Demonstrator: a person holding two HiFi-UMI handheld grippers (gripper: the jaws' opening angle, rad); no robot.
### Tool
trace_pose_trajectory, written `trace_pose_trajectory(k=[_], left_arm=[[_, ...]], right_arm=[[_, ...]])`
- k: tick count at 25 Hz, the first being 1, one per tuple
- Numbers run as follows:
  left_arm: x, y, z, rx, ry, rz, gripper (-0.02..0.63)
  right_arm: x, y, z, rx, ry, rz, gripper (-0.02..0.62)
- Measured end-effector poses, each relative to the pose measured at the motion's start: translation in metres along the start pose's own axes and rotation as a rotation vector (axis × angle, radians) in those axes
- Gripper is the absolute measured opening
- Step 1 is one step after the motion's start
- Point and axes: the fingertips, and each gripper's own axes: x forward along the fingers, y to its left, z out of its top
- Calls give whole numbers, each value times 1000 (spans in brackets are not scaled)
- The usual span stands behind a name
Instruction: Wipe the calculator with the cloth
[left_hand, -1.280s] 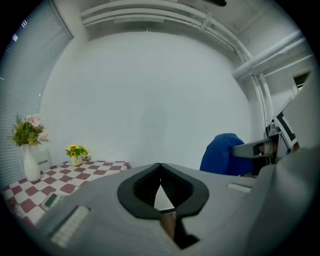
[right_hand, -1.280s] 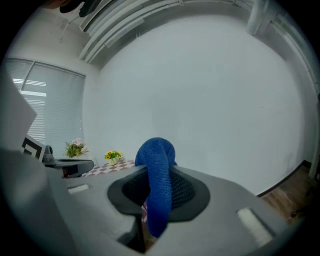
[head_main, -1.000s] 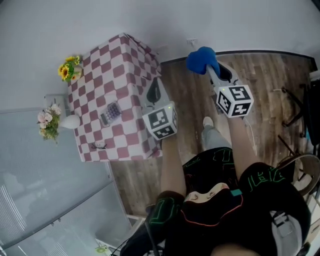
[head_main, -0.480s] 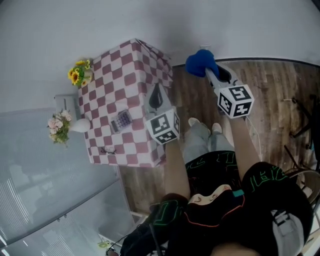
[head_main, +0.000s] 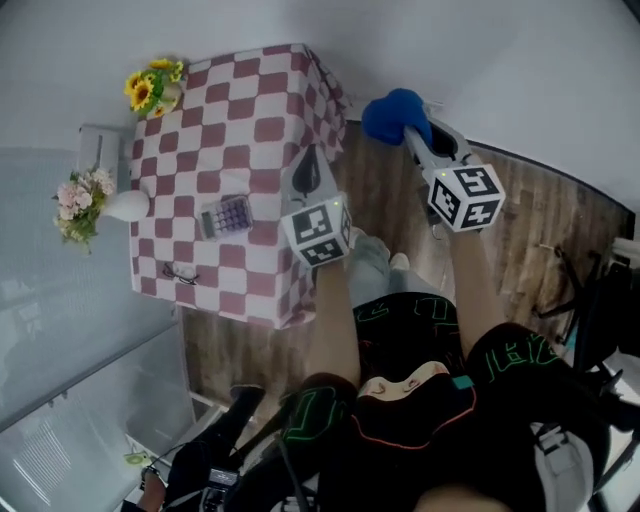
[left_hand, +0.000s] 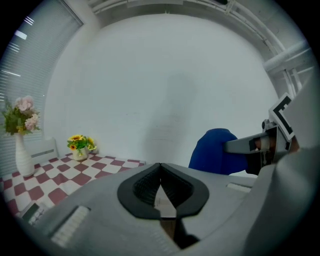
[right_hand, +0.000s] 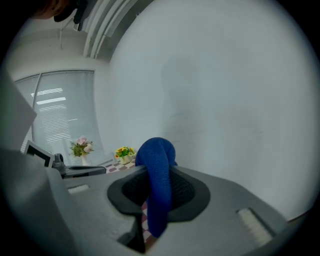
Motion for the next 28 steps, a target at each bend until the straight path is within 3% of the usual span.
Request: trace_pose_trajectory(k=[7, 13, 17, 24, 28], left_arm=[[-14, 105, -27, -81, 42, 221, 9], [-62, 200, -53, -167, 85, 441, 9], [-96, 255, -55, -203, 46, 558, 9], [-168, 322, -75, -281, 38, 766, 9], [-196, 336, -93, -358, 38, 892, 9]], right_arm=[[95, 88, -17, -52, 107, 245, 80], [157, 188, -38, -100, 197, 457, 80], [181, 248, -41, -154, 221, 562, 80], [199, 354, -53, -273, 269, 776, 80], [210, 405, -65, -363, 310, 928, 80]])
